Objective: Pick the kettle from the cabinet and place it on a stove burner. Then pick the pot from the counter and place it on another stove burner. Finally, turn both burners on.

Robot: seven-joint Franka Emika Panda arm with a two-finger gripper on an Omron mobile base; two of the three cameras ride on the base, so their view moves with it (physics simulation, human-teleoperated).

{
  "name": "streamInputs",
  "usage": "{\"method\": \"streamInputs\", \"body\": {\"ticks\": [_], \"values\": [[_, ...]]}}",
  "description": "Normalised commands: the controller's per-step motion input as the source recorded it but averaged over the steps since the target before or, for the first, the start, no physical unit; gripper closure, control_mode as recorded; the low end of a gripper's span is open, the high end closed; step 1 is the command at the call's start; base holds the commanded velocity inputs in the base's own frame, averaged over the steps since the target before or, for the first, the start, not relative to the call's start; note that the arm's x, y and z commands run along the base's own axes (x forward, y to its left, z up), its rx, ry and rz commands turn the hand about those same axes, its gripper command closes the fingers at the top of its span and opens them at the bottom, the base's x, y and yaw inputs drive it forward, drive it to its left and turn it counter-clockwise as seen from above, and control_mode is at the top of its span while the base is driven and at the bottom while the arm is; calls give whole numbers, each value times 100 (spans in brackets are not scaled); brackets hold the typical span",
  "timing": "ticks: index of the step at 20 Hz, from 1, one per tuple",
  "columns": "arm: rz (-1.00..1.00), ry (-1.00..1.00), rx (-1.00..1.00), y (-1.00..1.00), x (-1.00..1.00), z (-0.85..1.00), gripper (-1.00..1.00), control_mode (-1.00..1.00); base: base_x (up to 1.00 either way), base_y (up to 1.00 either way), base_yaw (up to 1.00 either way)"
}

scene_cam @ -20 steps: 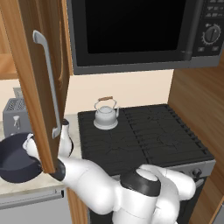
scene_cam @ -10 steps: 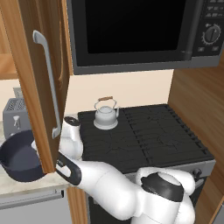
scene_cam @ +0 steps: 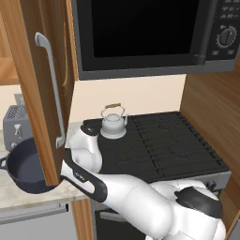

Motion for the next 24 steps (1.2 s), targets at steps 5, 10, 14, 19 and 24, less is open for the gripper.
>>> {"method": "streamInputs", "body": {"ticks": [5, 10, 14, 19, 24], "values": [[-7, 0, 0, -32, -14, 28, 100, -100, 0, 0, 0], [-11, 0, 0, -40, -11, 25, 100, -100, 0, 0, 0], [-14, 0, 1, -42, -13, 23, 100, -100, 0, 0, 0], [-16, 1, 1, -44, -9, 22, 100, -100, 0, 0, 0], [-16, 1, 2, -46, -8, 14, 100, -100, 0, 0, 0]]}}
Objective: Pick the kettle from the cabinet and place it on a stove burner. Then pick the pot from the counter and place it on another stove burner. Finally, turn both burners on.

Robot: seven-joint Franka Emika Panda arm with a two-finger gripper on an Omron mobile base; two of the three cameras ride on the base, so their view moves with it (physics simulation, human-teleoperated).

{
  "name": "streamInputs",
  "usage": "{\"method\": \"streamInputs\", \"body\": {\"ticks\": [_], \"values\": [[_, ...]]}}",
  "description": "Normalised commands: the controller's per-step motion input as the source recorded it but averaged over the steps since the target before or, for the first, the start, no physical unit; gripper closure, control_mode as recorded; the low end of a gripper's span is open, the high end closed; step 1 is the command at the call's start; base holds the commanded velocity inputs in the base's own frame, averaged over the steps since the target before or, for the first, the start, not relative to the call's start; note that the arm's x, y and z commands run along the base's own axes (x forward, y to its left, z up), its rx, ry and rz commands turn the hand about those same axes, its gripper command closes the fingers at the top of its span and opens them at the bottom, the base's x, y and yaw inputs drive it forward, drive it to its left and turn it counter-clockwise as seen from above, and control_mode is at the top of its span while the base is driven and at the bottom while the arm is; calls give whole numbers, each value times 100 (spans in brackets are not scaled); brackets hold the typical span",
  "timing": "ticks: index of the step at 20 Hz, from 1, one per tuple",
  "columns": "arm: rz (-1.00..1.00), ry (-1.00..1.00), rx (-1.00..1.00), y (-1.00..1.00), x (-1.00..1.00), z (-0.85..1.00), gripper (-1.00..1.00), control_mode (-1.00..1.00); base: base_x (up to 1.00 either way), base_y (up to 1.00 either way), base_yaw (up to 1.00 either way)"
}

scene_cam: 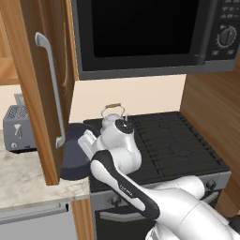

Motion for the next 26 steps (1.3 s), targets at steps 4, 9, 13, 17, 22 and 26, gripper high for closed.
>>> {"method": "streamInputs", "body": {"ticks": [4, 9, 13, 17, 22, 26], "values": [[-17, 0, 3, -46, -11, 8, 100, -100, 0, 0, 0], [-16, 0, 3, -44, -12, 5, 100, -100, 0, 0, 0], [-16, 1, 4, -44, -12, 5, 100, -100, 0, 0, 0], [-16, 0, 2, -40, -10, 11, 100, -100, 0, 0, 0], [-17, 3, 2, -36, -8, 14, 100, -100, 0, 0, 0], [-17, 4, 1, -31, -6, 13, 100, -100, 0, 0, 0]]}}
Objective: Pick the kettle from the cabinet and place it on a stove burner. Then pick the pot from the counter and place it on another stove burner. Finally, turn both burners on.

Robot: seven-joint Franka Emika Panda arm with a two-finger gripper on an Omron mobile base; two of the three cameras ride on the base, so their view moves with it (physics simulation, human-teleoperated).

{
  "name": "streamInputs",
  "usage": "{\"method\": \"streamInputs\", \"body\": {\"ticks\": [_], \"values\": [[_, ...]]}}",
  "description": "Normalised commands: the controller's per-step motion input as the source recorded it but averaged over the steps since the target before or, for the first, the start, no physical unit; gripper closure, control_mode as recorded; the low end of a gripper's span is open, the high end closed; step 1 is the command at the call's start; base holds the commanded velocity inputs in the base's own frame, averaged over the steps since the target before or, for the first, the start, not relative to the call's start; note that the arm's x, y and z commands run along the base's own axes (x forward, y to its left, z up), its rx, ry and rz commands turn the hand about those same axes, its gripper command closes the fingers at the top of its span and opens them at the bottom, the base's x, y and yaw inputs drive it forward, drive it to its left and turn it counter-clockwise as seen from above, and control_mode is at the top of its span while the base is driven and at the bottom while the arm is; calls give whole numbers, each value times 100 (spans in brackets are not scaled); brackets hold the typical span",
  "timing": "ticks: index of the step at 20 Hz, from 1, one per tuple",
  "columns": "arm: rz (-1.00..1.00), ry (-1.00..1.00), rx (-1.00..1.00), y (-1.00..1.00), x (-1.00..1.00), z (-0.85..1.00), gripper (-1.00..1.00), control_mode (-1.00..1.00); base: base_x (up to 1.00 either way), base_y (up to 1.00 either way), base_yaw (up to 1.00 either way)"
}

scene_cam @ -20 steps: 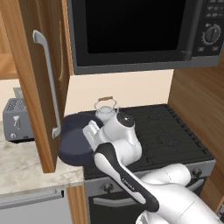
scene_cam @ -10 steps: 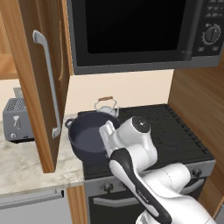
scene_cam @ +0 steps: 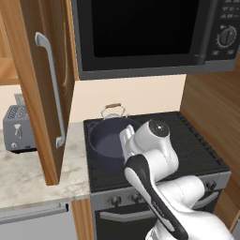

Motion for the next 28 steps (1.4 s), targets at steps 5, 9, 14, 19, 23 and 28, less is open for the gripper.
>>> {"method": "streamInputs", "body": {"ticks": [5, 9, 14, 19, 23, 28], "values": [[-15, 6, 1, -27, -3, 12, 100, -100, 0, 0, 0], [-13, 10, 0, -21, 0, 1, 100, -100, 0, 0, 0], [-4, 4, 2, -17, 0, 0, 100, -100, 0, 0, 0], [-2, 0, 5, -17, 0, -4, 100, -100, 0, 0, 0], [-1, 0, 3, -15, 0, -3, 100, -100, 0, 0, 0], [-2, 0, 1, -10, 0, -10, 100, -100, 0, 0, 0]]}}
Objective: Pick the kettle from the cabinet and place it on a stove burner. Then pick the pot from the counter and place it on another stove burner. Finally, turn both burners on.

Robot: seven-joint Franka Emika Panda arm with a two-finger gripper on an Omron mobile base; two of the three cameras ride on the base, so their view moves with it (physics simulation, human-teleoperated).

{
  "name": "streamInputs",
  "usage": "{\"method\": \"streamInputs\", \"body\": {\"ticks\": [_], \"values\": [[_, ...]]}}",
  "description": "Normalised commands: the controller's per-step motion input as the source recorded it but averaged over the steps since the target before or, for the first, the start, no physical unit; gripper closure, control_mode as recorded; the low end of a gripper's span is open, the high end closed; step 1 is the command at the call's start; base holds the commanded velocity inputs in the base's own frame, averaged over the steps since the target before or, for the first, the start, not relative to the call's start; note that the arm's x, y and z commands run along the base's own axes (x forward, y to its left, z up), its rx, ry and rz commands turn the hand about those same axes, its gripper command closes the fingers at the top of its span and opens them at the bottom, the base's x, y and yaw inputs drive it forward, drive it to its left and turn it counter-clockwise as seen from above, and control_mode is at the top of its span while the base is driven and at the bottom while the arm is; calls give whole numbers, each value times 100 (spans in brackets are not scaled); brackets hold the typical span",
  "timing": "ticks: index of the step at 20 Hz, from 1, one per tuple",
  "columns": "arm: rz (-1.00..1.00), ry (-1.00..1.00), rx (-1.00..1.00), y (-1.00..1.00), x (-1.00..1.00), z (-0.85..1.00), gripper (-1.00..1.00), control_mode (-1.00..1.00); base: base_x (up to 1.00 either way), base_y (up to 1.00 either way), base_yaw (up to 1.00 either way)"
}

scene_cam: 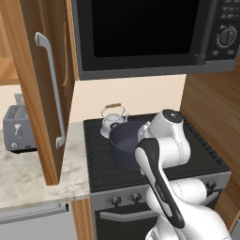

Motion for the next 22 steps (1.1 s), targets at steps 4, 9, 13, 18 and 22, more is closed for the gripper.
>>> {"method": "streamInputs", "body": {"ticks": [4, 9, 13, 18, 22], "values": [[-3, 2, 0, -4, 5, -11, 100, -100, 0, 0, 0], [-2, 6, 0, 0, 10, -15, 100, -100, 0, 0, 0], [-2, 6, 0, 0, 10, -14, 100, -100, 0, 0, 0], [-1, 4, 0, 0, 13, -14, 100, -100, 0, 0, 0], [0, 2, 0, 0, 16, -16, 100, -100, 0, 0, 0]]}}
